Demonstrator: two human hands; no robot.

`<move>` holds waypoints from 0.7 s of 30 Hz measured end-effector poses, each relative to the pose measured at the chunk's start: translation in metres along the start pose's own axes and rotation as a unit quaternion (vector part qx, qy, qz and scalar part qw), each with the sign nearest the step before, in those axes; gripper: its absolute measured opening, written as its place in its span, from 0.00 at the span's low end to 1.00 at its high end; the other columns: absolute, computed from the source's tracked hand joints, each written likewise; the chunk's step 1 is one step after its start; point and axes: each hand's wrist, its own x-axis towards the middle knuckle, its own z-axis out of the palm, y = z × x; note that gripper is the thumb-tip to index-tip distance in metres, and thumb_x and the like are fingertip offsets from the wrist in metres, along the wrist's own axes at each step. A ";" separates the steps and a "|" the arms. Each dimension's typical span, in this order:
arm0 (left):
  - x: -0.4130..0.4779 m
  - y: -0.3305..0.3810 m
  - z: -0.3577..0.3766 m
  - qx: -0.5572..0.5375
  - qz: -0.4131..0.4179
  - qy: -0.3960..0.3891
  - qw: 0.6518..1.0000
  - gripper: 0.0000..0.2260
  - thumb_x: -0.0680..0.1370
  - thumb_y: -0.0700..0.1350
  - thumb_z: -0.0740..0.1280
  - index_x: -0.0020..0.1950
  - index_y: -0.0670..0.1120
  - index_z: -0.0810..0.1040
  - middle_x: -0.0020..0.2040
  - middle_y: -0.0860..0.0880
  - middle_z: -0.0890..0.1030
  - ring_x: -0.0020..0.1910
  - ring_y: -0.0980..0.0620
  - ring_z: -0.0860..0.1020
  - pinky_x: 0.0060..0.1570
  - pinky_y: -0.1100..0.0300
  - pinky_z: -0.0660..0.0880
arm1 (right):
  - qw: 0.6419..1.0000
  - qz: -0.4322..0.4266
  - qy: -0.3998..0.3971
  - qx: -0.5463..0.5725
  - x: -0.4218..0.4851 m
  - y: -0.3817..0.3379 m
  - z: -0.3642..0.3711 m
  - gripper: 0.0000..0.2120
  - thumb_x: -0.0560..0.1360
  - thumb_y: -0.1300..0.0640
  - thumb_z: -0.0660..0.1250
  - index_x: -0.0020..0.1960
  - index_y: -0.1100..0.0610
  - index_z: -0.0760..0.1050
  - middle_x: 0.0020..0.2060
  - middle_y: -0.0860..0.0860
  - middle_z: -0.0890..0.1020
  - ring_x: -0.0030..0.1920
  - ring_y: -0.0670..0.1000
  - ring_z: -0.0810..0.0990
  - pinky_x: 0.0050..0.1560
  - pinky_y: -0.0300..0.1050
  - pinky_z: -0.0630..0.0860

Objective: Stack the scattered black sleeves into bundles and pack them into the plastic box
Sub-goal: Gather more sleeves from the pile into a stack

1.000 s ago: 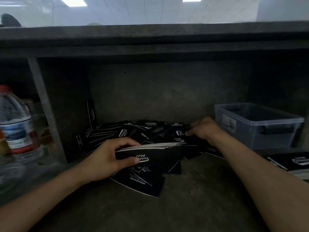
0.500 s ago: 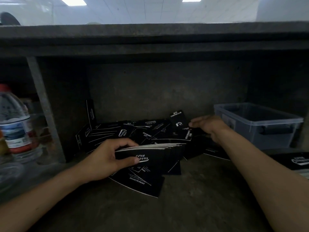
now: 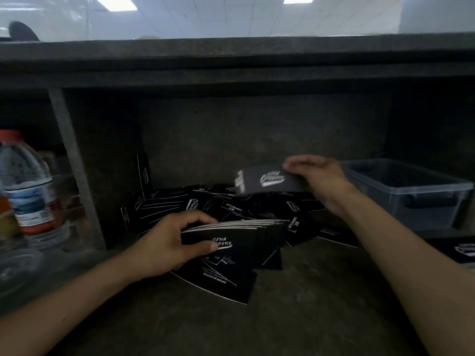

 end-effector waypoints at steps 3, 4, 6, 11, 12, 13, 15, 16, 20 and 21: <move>-0.001 -0.004 0.000 -0.012 -0.003 0.024 1.000 0.30 0.69 0.48 0.78 0.68 0.57 0.71 0.60 0.56 0.81 0.59 0.54 0.81 0.58 0.57 0.79 | 0.936 0.173 -0.289 -0.100 -0.016 -0.005 0.001 0.07 0.72 0.61 0.73 0.50 0.55 0.82 0.44 0.49 0.86 0.47 0.46 0.83 0.43 0.38 0.79; -0.001 -0.004 -0.001 -0.019 -0.005 0.026 0.999 0.32 0.69 0.47 0.78 0.70 0.57 0.69 0.60 0.56 0.81 0.59 0.53 0.81 0.58 0.57 0.79 | 0.901 0.207 -0.361 -0.124 -0.021 -0.004 0.002 0.08 0.73 0.59 0.72 0.51 0.56 0.82 0.45 0.50 0.86 0.47 0.46 0.84 0.42 0.38 0.78; -0.001 -0.004 -0.001 -0.023 -0.003 0.012 1.000 0.30 0.71 0.46 0.77 0.69 0.56 0.70 0.59 0.55 0.82 0.59 0.54 0.82 0.59 0.59 0.78 | 0.881 0.236 -0.385 -0.140 -0.021 -0.002 0.005 0.10 0.77 0.53 0.68 0.54 0.57 0.82 0.48 0.52 0.86 0.46 0.47 0.84 0.42 0.39 0.78; -0.001 0.005 0.001 0.000 0.010 -0.009 1.000 0.13 0.74 0.43 0.75 0.57 0.51 0.82 0.53 0.55 0.85 0.52 0.58 0.84 0.53 0.64 0.79 | 0.932 0.081 0.039 -0.351 0.002 0.024 -0.008 0.13 0.74 0.41 0.70 0.44 0.52 0.81 0.38 0.50 0.83 0.39 0.48 0.81 0.40 0.41 0.71; -0.001 0.005 0.001 0.000 0.012 -0.008 1.000 0.12 0.74 0.43 0.75 0.57 0.50 0.82 0.53 0.55 0.85 0.51 0.58 0.84 0.53 0.65 0.79 | 0.881 0.094 0.041 -0.462 0.001 0.030 -0.012 0.18 0.71 0.37 0.71 0.48 0.50 0.81 0.43 0.51 0.82 0.44 0.51 0.81 0.43 0.42 0.72; -0.001 0.006 0.000 -0.003 0.013 -0.008 1.000 0.12 0.74 0.43 0.75 0.57 0.50 0.82 0.53 0.55 0.85 0.51 0.58 0.84 0.52 0.65 0.79 | 0.838 0.130 0.010 -0.530 0.000 0.036 -0.014 0.25 0.68 0.33 0.72 0.53 0.53 0.80 0.48 0.53 0.82 0.49 0.53 0.81 0.45 0.42 0.72; -0.001 0.006 0.000 -0.010 0.008 -0.007 1.000 0.12 0.74 0.43 0.75 0.57 0.50 0.82 0.53 0.55 0.85 0.51 0.58 0.84 0.53 0.64 0.79 | 0.814 0.185 -0.041 -0.549 0.000 0.043 -0.015 0.33 0.67 0.35 0.75 0.60 0.59 0.78 0.56 0.55 0.81 0.55 0.55 0.80 0.49 0.43 0.75; -0.002 0.005 0.000 -0.012 0.003 -0.006 1.000 0.12 0.74 0.43 0.75 0.57 0.51 0.82 0.53 0.54 0.85 0.51 0.57 0.84 0.53 0.63 0.79 | 0.832 0.187 -0.043 -0.521 -0.001 0.042 -0.014 0.31 0.67 0.40 0.77 0.61 0.60 0.78 0.57 0.55 0.81 0.56 0.55 0.80 0.52 0.42 0.76; -0.001 0.004 0.001 -0.012 0.003 -0.011 1.000 0.12 0.74 0.44 0.74 0.57 0.51 0.82 0.53 0.54 0.85 0.52 0.57 0.84 0.54 0.61 0.80 | 0.899 0.100 0.061 -0.421 0.009 0.046 -0.018 0.18 0.71 0.57 0.76 0.60 0.55 0.81 0.55 0.54 0.83 0.55 0.53 0.81 0.54 0.42 0.76; -0.001 0.004 0.001 -0.010 0.001 -0.012 1.000 0.13 0.74 0.44 0.75 0.58 0.51 0.82 0.53 0.55 0.85 0.52 0.58 0.84 0.54 0.61 0.80 | 0.911 0.051 0.100 -0.397 0.012 0.046 -0.018 0.14 0.72 0.58 0.74 0.57 0.53 0.82 0.54 0.53 0.84 0.53 0.52 0.82 0.54 0.42 0.77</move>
